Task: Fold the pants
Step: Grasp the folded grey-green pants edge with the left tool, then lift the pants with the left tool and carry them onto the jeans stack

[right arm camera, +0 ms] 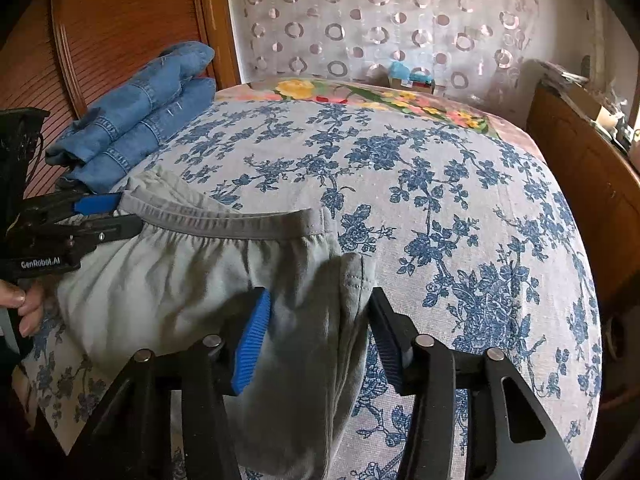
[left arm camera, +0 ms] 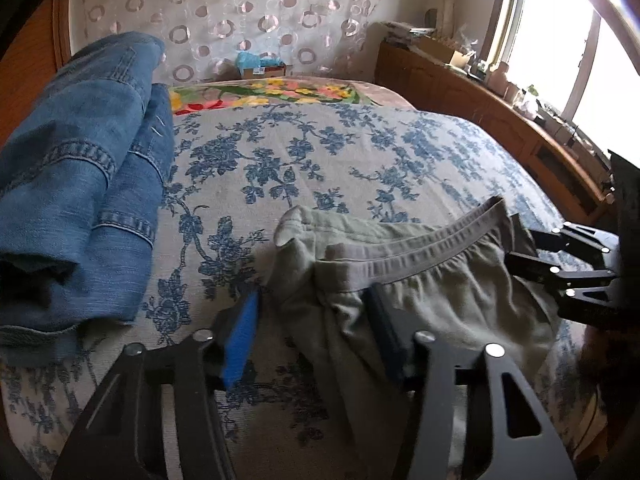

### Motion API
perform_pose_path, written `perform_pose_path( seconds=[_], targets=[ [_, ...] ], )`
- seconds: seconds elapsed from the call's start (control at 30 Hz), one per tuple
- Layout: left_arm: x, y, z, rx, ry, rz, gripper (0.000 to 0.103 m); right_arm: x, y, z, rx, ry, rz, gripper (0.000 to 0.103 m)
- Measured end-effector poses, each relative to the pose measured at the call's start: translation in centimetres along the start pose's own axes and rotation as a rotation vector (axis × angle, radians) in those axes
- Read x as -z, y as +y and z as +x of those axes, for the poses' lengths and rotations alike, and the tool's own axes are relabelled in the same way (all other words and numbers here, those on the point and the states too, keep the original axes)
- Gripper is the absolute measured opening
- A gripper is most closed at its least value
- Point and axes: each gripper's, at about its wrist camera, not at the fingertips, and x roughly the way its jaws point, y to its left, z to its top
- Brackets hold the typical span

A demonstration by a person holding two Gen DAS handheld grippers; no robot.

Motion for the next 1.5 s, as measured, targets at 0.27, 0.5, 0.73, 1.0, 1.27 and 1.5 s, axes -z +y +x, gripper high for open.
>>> perform_pose_path(
  seconds=[0.27,0.5,0.73,1.0,1.27,1.5],
  targets=[
    [0.0,-0.6,-0.4,0.037,0.000,-0.005,0.021,-0.1,-0.4,0.0,-0.064,0.000,0.027,0.014],
    [0.7,-1.8,-3.1,0.032,-0.054,0.000,0.017,0.4,-0.7,-0.8,-0.100,-0.016,0.063,0.010],
    [0.9,-3.1,-7.2,0.037,-0.128,0.006,0.016,1.3,-0.5,-4.6,-0.114,-0.111,0.089,0.009],
    [0.9,-5.2,-12.4,0.045,-0.224,0.053,0.016,2.3,0.6,-10.0,-0.094,-0.205,0.069,0.009],
    [1.0,-6.4,-15.6,0.053,-0.283,0.087,0.016,3.9,0.8,-13.5,-0.080,-0.266,0.055,0.009],
    [0.3,-6.8,-17.5,0.047,-0.324,0.109,0.016,3.7,0.4,-15.1,-0.076,-0.305,0.047,0.009]
  ],
)
